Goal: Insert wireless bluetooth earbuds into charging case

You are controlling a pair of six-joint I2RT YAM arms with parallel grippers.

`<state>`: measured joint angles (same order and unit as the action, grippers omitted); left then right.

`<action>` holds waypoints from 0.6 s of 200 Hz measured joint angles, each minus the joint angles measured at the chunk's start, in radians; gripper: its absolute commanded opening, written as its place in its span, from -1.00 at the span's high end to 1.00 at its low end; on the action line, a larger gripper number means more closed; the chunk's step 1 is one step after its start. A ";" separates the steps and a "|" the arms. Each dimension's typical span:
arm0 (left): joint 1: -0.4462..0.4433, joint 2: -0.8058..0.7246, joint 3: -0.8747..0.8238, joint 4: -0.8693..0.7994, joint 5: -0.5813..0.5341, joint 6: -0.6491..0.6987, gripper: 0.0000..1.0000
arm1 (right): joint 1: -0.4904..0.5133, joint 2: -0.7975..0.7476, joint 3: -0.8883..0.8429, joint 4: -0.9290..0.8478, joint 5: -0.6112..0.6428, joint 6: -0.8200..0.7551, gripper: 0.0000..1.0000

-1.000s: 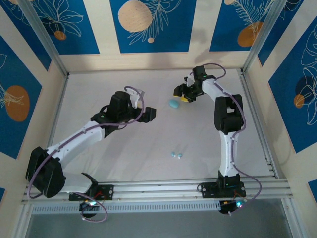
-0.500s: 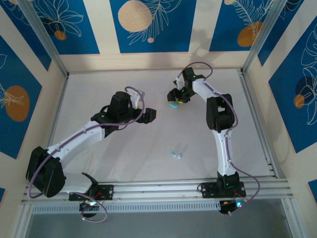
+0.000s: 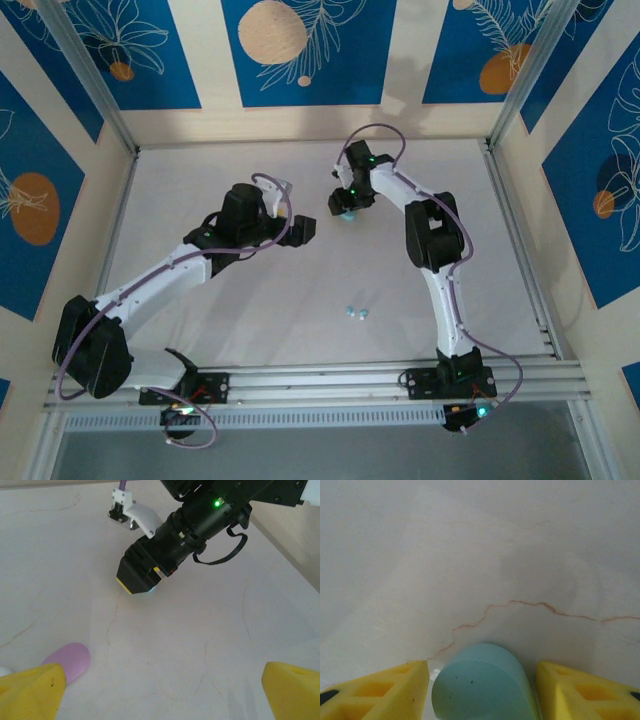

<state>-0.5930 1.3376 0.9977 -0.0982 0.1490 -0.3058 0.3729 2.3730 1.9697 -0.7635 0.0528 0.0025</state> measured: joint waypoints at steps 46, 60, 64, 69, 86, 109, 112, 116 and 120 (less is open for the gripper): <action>0.000 -0.001 0.000 0.005 -0.001 0.000 -1.00 | 0.035 -0.017 -0.031 0.012 0.096 -0.025 -0.11; 0.000 -0.003 0.000 0.006 -0.001 0.000 -1.00 | 0.040 -0.028 -0.051 0.018 0.105 -0.025 -0.08; 0.000 -0.004 0.000 0.006 -0.001 0.000 -1.00 | 0.042 -0.032 -0.059 0.020 0.105 -0.025 -0.07; 0.000 -0.006 0.000 0.007 -0.001 0.000 -1.00 | 0.043 -0.038 -0.068 0.020 0.106 -0.025 -0.07; 0.000 -0.016 0.000 0.007 -0.001 0.000 -1.00 | 0.049 -0.053 -0.092 0.020 0.113 -0.025 0.00; 0.000 -0.034 -0.002 0.009 -0.001 -0.002 -1.00 | 0.053 -0.074 -0.127 0.032 0.122 -0.024 0.04; 0.000 -0.037 -0.003 0.009 -0.001 -0.002 -1.00 | 0.053 -0.075 -0.130 0.031 0.122 -0.024 0.05; 0.000 -0.040 -0.005 0.009 -0.001 -0.003 -1.00 | 0.053 -0.078 -0.135 0.034 0.124 -0.025 0.06; 0.000 -0.043 -0.008 0.010 0.000 -0.003 -1.00 | 0.053 -0.079 -0.138 0.038 0.125 -0.024 0.07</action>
<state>-0.5930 1.2949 0.9901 -0.0887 0.1486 -0.3092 0.4263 2.2936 1.8313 -0.7258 0.1780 -0.0219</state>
